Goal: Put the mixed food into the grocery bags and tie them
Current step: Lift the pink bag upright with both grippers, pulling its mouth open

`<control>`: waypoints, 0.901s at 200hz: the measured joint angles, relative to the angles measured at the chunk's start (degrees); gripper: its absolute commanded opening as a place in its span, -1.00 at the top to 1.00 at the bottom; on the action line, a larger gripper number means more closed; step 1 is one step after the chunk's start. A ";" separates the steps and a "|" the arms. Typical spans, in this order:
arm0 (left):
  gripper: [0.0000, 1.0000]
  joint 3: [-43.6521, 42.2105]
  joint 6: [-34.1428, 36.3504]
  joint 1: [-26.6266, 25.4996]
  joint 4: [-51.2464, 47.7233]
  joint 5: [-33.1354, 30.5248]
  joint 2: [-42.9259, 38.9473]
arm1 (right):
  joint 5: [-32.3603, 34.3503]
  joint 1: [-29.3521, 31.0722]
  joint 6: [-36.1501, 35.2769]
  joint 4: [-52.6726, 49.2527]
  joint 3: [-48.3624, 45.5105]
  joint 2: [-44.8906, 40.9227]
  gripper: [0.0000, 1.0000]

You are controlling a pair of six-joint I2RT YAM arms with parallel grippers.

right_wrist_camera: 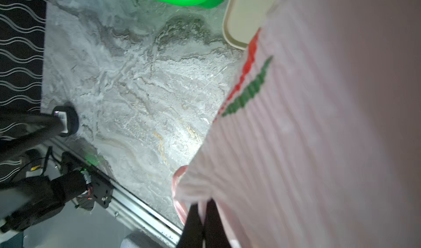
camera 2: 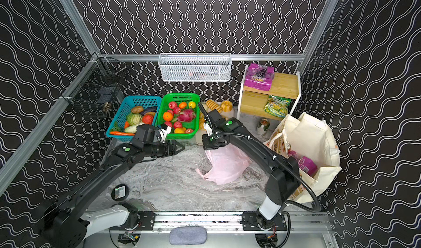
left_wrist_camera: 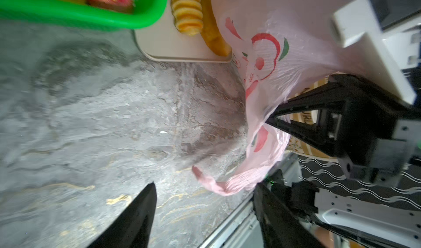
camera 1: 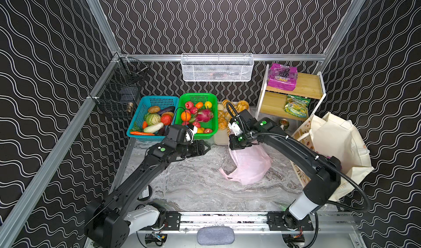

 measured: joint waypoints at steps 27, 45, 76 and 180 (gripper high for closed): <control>-0.46 -4.79 -3.41 -4.15 12.04 4.92 2.45 | -3.78 -0.90 0.20 3.93 -2.49 -2.58 1.00; -0.47 -6.54 -4.72 -7.39 19.28 5.90 4.20 | -5.33 -1.29 0.83 5.09 -2.69 -2.82 1.00; -0.42 -6.95 -4.87 -11.61 25.92 4.48 7.69 | -7.80 -1.55 0.79 6.40 -2.82 -4.02 1.00; 1.00 -4.50 -6.01 -13.79 29.33 -5.35 13.38 | -9.92 -2.58 -0.35 5.79 -2.16 -7.10 1.00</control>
